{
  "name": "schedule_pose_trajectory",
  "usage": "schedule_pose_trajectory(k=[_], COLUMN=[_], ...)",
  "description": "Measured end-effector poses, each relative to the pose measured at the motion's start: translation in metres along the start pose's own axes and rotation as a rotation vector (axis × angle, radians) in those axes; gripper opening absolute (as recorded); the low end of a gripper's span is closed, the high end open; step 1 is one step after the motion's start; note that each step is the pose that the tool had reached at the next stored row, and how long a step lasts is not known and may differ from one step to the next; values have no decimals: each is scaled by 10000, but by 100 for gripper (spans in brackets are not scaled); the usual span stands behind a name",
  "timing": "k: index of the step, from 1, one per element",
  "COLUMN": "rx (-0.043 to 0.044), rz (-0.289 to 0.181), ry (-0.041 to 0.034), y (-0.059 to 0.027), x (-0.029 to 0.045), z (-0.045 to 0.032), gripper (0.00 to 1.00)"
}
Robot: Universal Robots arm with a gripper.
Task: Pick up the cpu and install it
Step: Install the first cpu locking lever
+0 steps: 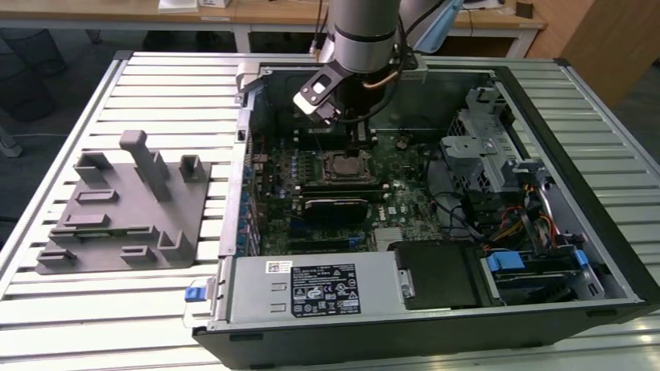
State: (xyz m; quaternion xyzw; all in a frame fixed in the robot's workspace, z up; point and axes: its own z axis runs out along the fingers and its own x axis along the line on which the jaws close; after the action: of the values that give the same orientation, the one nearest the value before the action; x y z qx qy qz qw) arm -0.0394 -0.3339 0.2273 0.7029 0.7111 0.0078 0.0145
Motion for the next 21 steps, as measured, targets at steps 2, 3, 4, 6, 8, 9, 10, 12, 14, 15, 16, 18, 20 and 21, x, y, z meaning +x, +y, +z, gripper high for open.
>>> schedule_pose_trajectory(k=[2, 3, 4, 6, 8, 9, 10, 12, 14, 15, 16, 18, 20, 21], rx=[0, 0, 1, 0, 0, 0, 1, 0, -1, -3, -4, -6, -10, -12], rz=[0, 0, 0, 0, 1, 1, 0, 0, -61, -214, -393, -768, -1127, -1306], ry=[-1, 0, -1, 0, 0, 1, -1, 0, 2, 8, 13, 22, 35, 40], y=[0, 0, 1, 2, 5, 6, 7, 10, 10, 11, 10, 10, 10, 10], x=[0, 0, -1, -1, -1, -2, -2, -3, -4, -3, -3, -4, -3, -3], z=[-16, -23, -37, -83, -154, -193, -236, -326, -355, -354, -355, -355, -353, -352], gripper=[11, 11, 11, 11, 11, 11, 11, 11, 11, 11, 11, 11, 11, 11])
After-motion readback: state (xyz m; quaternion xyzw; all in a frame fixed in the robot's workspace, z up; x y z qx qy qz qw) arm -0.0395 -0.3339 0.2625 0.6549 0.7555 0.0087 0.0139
